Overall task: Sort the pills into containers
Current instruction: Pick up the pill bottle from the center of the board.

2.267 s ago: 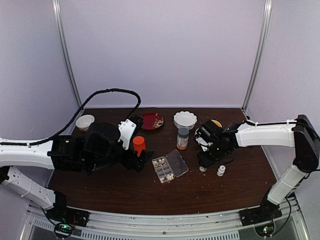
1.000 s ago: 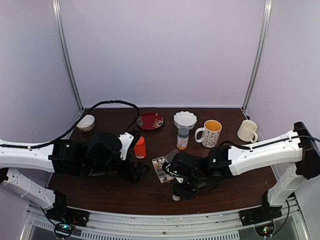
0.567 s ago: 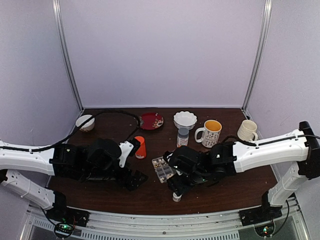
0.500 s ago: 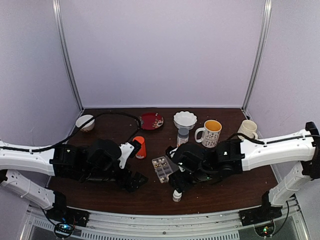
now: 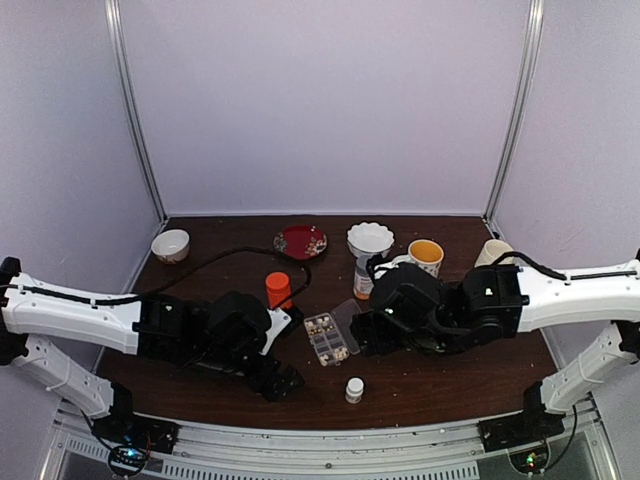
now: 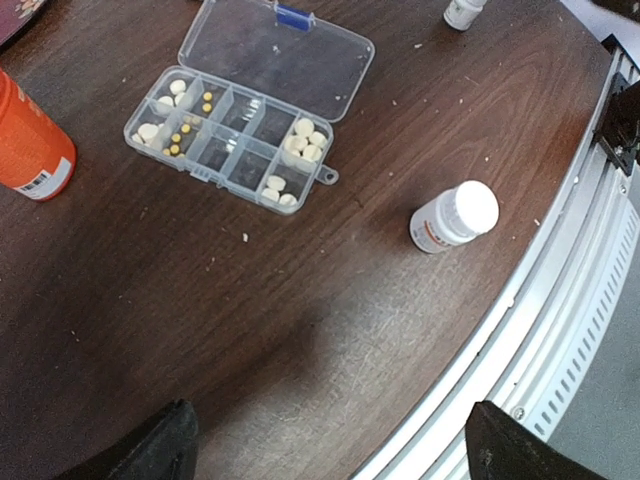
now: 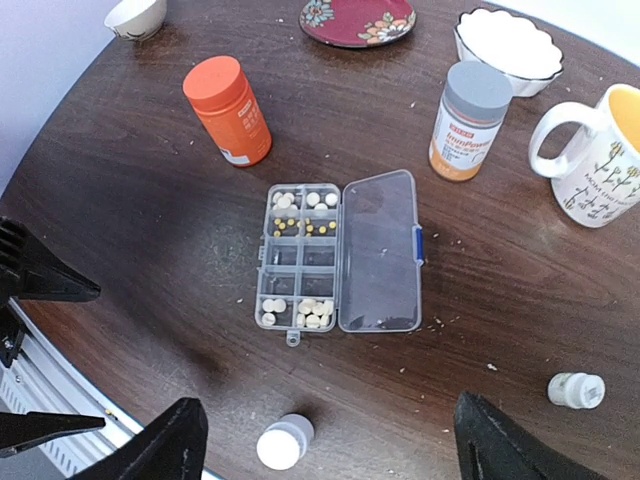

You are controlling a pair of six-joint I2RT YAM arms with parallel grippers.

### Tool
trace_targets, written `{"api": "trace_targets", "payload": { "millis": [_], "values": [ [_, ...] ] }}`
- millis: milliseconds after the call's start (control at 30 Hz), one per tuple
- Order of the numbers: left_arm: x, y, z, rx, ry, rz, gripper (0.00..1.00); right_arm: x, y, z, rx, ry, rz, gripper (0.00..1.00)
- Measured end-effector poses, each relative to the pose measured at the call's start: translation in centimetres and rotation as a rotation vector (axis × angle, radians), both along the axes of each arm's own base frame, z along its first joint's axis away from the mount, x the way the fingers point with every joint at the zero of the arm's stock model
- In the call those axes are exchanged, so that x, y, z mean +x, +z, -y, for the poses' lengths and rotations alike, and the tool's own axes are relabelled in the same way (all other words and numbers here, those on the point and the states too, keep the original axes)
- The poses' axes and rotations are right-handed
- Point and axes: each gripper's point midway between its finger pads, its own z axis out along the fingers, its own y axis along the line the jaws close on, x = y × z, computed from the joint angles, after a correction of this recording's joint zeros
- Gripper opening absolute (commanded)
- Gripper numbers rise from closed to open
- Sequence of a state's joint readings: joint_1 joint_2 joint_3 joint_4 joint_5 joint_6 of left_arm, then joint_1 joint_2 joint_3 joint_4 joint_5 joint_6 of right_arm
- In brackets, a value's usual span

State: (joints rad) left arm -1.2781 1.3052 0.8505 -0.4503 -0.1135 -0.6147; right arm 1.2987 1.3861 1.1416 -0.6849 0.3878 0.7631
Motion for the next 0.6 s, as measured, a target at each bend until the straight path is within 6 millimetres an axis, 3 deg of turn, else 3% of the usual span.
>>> {"api": "trace_targets", "payload": {
  "millis": [267,400,600],
  "values": [
    [-0.7,-0.2,4.4,0.026,-0.023,-0.019,0.88,0.1,1.4,3.8,0.087,-0.042,0.083,0.97],
    [0.0,-0.1,7.3,0.038,-0.007,-0.009,0.84,-0.1,1.0,5.6,0.093,-0.05,0.098,0.91],
    [0.9,-1.1,10.9,0.088,0.042,0.009,0.84,0.1,1.5,7.7,0.073,-0.094,0.12,0.92]
  ]
}}
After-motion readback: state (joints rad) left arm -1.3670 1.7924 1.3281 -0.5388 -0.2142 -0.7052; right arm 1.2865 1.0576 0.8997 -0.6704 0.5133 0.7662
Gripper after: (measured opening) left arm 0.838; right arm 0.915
